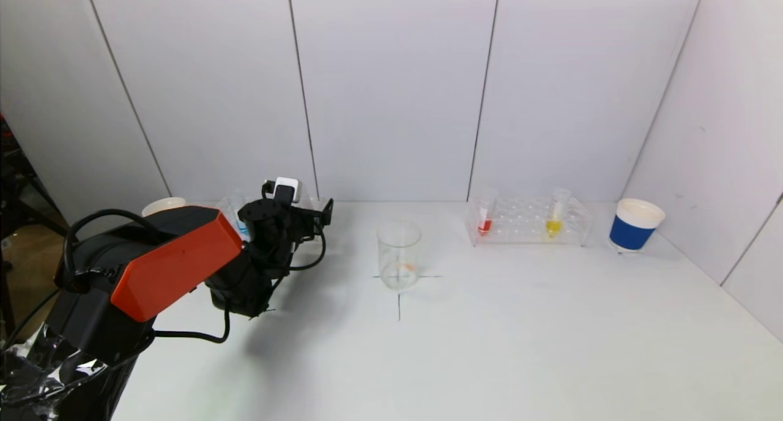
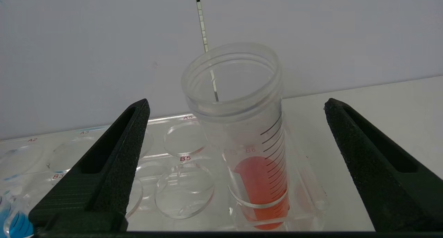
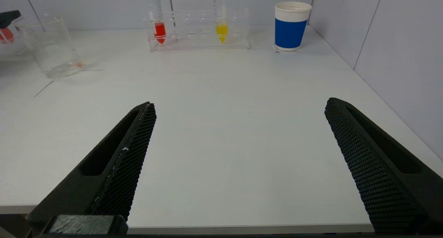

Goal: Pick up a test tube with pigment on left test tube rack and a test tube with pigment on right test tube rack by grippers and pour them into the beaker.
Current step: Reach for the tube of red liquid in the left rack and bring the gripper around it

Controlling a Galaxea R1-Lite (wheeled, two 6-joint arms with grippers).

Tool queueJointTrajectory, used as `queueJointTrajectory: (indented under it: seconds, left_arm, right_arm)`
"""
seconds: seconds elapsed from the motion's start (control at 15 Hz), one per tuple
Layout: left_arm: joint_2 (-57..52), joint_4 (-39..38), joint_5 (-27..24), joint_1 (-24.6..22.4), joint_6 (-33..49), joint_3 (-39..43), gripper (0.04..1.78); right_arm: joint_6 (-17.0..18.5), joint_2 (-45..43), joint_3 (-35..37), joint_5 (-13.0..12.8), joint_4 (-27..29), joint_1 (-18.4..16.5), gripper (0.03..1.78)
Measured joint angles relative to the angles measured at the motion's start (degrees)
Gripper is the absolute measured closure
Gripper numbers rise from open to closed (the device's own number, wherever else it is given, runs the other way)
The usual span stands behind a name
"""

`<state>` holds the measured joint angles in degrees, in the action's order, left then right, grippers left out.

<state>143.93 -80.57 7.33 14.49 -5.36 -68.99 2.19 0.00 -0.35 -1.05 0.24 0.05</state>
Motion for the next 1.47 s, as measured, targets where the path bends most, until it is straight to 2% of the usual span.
queueJointTrajectory:
  seconds: [0.8,0.93,1.07,1.33,1.4,1.47]
  left_arm:
    - [-0.5,0.0,0.0,0.0,-0.4,0.0,0.10]
    - [-0.5,0.0,0.0,0.0,-0.4,0.0,0.24]
    - [-0.5,0.0,0.0,0.0,-0.4,0.0,0.48]
    - [-0.5,0.0,-0.1,0.0,-0.4,-0.3,1.20]
    - [-0.5,0.0,-0.1,0.1,-0.4,-0.3,1.31]
    - [-0.5,0.0,-0.1,0.0,-0.4,-0.4,1.33]
  right_arm:
    - [0.0,0.0,0.0,0.0,0.0,0.0,0.04]
    - [0.0,0.0,0.0,0.0,0.0,0.0,0.04]
    - [0.0,0.0,0.0,0.0,0.0,0.0,0.04]
    - [0.0,0.0,0.0,0.0,0.0,0.0,0.04]
    - [0.0,0.0,0.0,0.0,0.0,0.0,0.04]
    - [0.0,0.0,0.0,0.0,0.0,0.0,0.04]
